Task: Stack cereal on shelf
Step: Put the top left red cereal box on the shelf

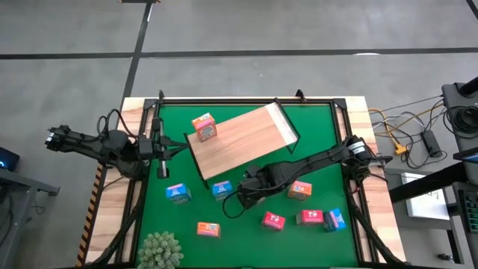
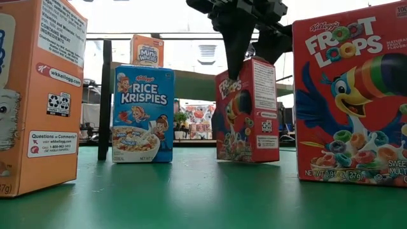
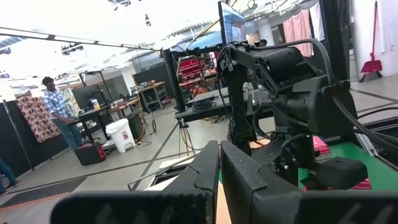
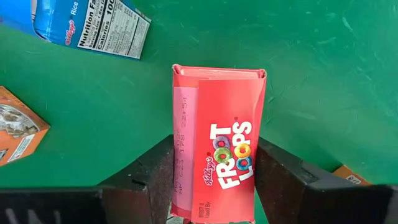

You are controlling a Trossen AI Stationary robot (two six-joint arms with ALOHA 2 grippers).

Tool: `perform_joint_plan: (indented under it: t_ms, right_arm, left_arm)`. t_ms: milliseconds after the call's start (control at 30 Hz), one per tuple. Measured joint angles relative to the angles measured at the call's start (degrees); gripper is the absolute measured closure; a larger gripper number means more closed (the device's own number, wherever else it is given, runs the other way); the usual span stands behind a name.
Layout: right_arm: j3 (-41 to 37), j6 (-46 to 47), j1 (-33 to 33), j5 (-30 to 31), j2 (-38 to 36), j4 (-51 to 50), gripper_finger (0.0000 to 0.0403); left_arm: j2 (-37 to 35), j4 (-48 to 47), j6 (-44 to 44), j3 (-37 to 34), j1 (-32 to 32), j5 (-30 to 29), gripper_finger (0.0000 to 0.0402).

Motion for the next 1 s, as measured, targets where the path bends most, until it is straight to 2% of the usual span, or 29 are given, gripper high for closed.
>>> perform_joint_plan:
  t_ms: [333,567,733,1000]
  right_arm:
    - [0.0,-6.1,0.0,-0.7,-2.3,-0.1,0.0225]
    - [0.0,-9.4,0.0,-3.9,-9.1,-0.5,0.0225]
    - [0.0,-13.9,0.3,-3.9,-15.5,-0.7,0.0225]
    - [0.0,-21.2,-2.0,7.0,-23.8,0.7,0.0225]
  left_arm:
    - [0.0,0.1,0.0,0.0,0.0,0.0,0.0402]
    - [0.0,0.2,0.0,0.0,0.0,0.0,0.0402]
    - [0.0,0.2,0.0,0.0,0.0,0.0,0.0402]
    - [0.0,0.2,0.0,0.0,0.0,0.0,0.0402]
